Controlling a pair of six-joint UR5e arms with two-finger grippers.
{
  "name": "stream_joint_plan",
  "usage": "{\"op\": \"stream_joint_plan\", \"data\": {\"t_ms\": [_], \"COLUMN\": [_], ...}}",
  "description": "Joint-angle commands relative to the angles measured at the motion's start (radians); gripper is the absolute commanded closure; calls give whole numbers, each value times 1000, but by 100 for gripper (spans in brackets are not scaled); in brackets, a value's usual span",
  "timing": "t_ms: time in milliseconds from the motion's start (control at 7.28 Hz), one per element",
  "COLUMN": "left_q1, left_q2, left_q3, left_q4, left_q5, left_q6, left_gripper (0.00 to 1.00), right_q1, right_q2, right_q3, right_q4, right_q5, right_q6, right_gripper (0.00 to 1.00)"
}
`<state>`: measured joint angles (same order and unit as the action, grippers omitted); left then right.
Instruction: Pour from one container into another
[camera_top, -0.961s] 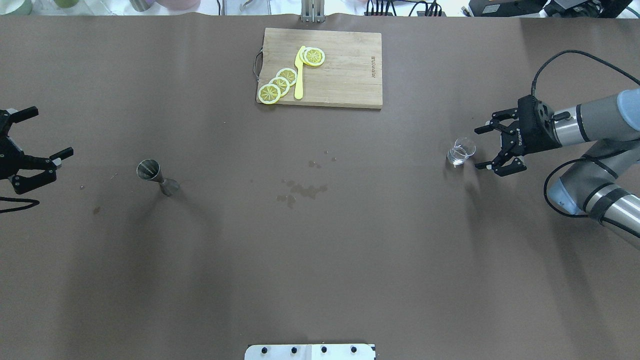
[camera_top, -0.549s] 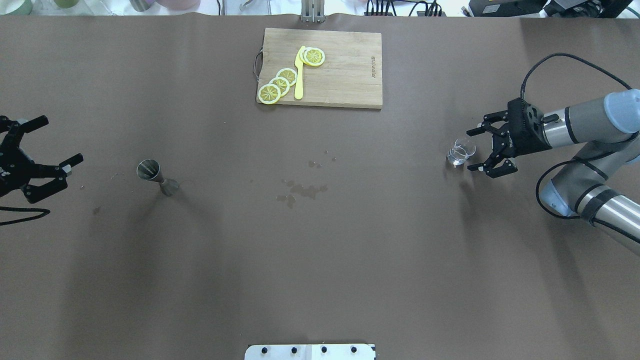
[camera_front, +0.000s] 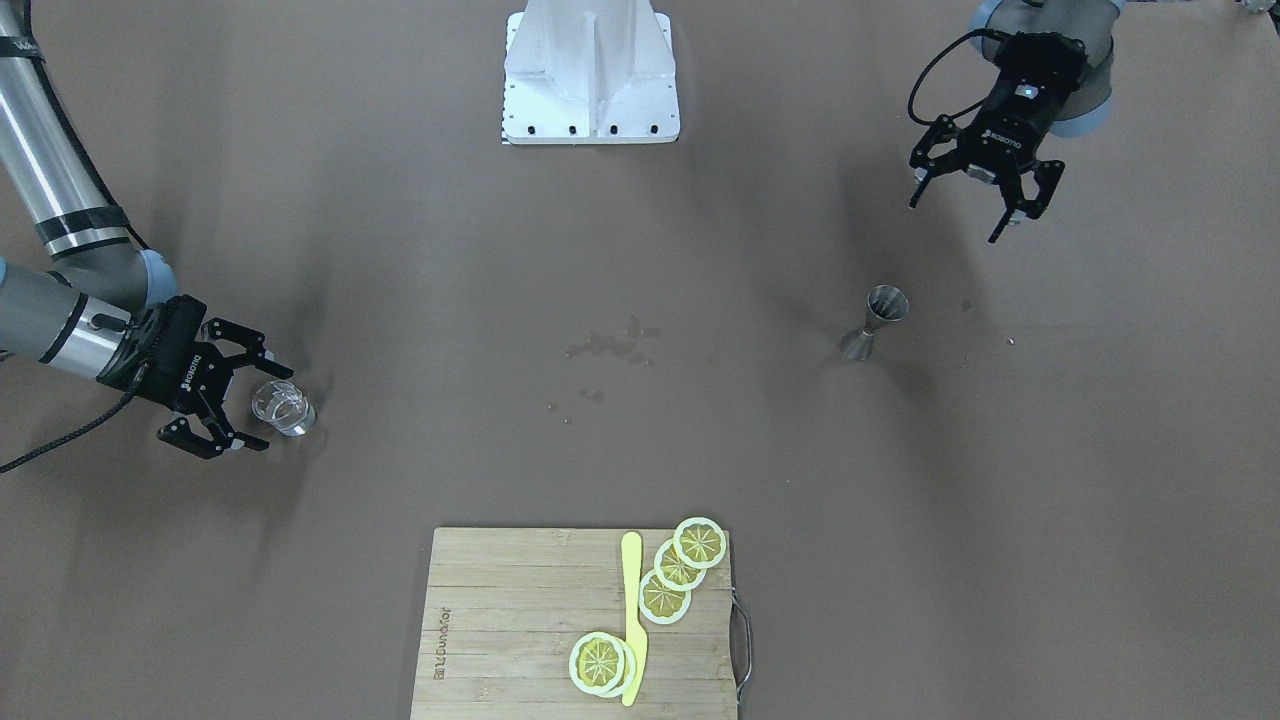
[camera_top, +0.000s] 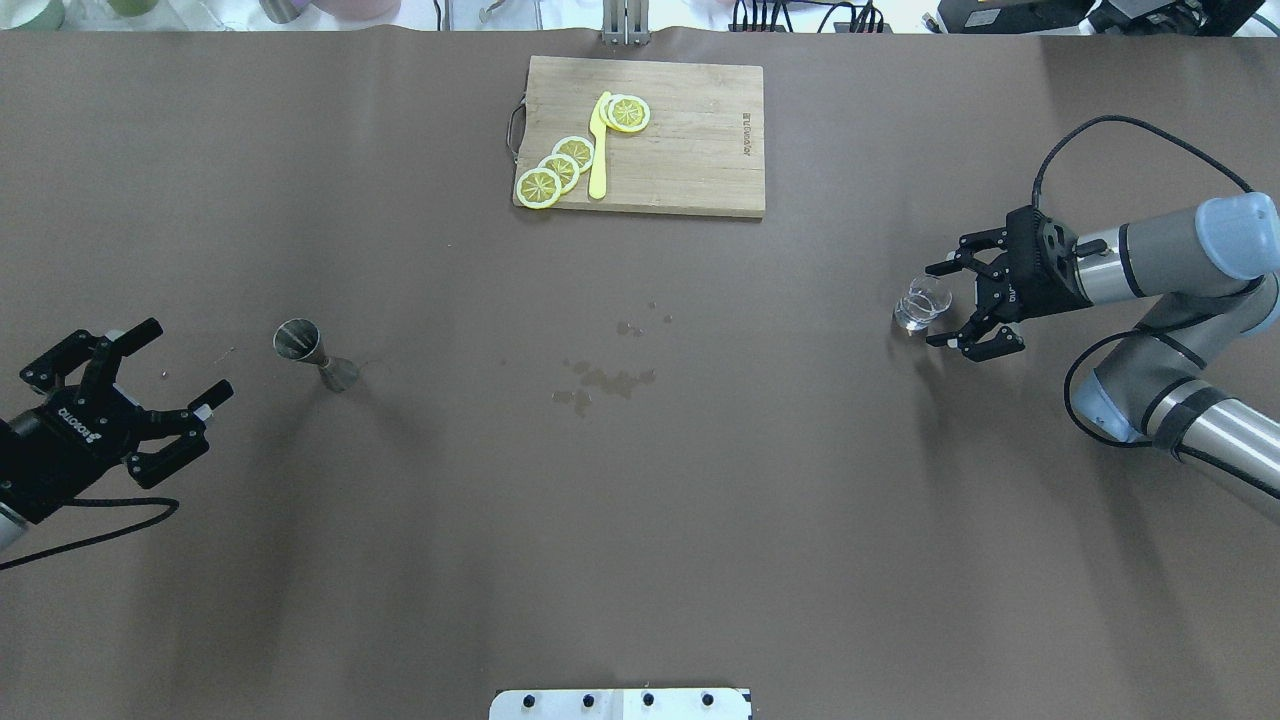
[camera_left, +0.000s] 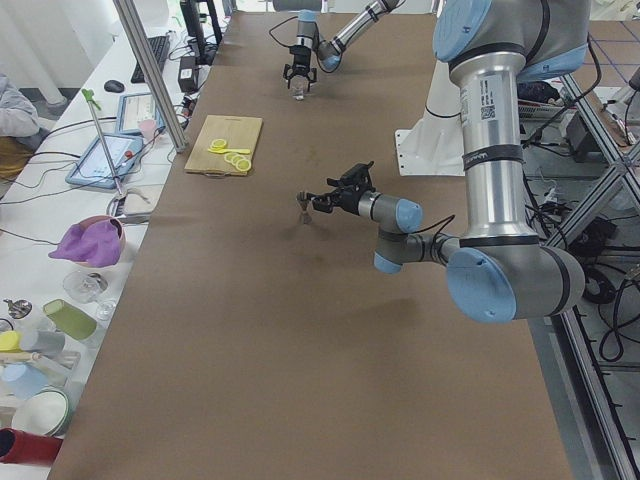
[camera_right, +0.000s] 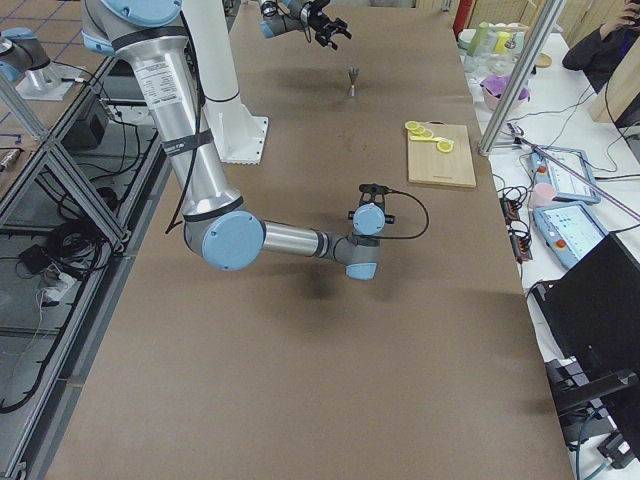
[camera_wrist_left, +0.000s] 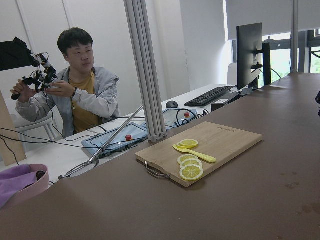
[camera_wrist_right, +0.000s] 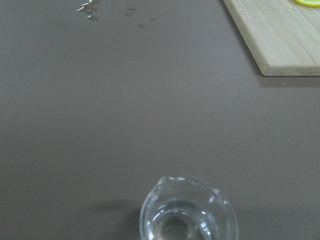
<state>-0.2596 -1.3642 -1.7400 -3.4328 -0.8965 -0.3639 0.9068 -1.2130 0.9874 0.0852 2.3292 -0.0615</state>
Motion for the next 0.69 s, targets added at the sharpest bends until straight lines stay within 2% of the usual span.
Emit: {"op": "stream_joint_plan", "data": {"t_ms": [0, 137, 275, 412, 549], "left_q1": [184, 279, 308, 309, 313], "left_q2": [-16, -29, -42, -71, -123], "left_q3": [4, 8, 10, 28, 102], "left_q4": [-3, 1, 4, 6, 23], "left_q5": [291, 488, 558, 568, 609], "left_q6": [-3, -6, -7, -6, -7], "left_gripper": [4, 7, 8, 8, 10], "right_q1": [-6, -12, -23, -31, -32], "right_q2": [7, 15, 16, 17, 17], "right_q3": [-4, -9, -9, -9, -15], "right_q4": [4, 4, 4, 4, 4], "right_q5": [-16, -21, -36, -42, -42], "right_q6": [0, 0, 0, 0, 0], "right_gripper": [5, 5, 4, 3, 4]}}
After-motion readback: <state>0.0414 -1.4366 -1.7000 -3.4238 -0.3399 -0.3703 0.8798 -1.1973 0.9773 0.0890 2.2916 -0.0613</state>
